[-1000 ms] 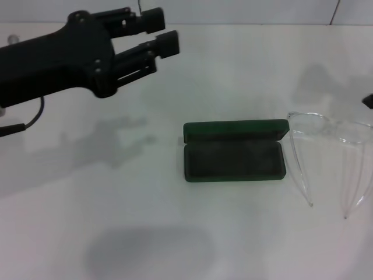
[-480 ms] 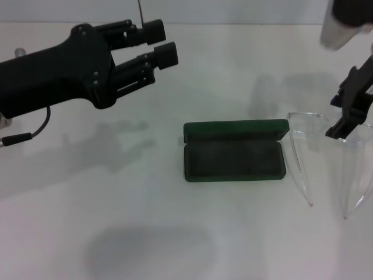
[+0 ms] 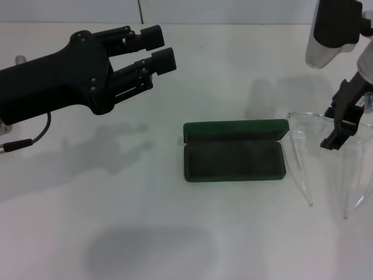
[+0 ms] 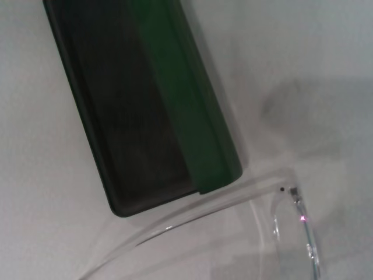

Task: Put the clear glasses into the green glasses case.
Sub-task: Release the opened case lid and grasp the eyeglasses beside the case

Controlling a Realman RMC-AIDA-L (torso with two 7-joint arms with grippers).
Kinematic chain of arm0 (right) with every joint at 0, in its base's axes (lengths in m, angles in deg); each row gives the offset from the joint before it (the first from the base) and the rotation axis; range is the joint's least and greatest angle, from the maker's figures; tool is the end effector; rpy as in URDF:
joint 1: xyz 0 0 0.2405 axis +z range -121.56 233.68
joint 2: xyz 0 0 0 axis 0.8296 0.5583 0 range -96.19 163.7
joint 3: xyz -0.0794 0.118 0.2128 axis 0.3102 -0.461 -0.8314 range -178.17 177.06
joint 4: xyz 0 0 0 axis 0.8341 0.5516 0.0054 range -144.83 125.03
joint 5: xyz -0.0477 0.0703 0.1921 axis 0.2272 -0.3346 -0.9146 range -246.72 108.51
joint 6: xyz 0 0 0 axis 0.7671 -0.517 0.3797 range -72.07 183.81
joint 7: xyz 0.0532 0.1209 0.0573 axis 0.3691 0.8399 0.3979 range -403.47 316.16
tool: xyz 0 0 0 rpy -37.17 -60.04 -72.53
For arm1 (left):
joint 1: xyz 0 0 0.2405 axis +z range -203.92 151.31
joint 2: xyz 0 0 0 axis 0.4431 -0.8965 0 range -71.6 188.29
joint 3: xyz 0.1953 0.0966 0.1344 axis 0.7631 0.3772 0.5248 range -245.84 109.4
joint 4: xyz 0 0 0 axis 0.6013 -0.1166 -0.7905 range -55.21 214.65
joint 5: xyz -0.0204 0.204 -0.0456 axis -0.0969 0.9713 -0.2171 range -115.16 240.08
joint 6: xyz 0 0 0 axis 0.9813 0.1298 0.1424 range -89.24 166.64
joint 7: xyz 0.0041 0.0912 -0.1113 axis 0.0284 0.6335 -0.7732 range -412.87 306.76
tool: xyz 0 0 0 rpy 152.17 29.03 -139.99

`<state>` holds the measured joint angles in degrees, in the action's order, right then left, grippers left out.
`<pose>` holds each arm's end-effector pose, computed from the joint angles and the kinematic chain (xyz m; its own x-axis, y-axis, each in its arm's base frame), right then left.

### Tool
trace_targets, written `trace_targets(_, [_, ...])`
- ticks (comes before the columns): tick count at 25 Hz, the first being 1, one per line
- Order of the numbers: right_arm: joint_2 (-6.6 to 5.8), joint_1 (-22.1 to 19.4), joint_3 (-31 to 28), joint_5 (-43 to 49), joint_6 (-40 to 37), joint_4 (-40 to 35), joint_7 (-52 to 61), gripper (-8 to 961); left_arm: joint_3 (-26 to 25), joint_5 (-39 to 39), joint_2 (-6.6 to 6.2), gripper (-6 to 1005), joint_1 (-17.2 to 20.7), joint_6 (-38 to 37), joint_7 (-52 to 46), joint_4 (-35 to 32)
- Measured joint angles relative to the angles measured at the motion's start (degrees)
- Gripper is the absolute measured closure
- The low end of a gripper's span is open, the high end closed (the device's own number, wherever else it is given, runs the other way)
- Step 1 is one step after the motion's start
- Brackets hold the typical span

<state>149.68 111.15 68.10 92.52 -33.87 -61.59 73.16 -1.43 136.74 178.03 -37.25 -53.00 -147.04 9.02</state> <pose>0.1758 0.4120 0.0130 0.7766 -0.2873 0.5607 -0.1554 -0.9498 -0.2715 -0.1762 0.2836 0.0585 0.6074 0.1335 0.7831 0.3197 -0.9435 -0.0871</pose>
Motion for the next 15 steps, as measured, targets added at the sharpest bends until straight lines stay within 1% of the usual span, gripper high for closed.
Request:
trace_targets(9, [0.01, -0.1, 0.3, 0.1, 1.4, 2.8, 0.3, 297, 0.0, -0.2, 0.02, 572, 0.0, -0.1, 0.6, 1.6])
trace_targets(15, [0.00, -0.5, 0.3, 0.1, 1.4, 2.5, 0.6, 466, 0.0, -0.3, 0.02, 573, 0.1, -0.2, 0.6, 1.9])
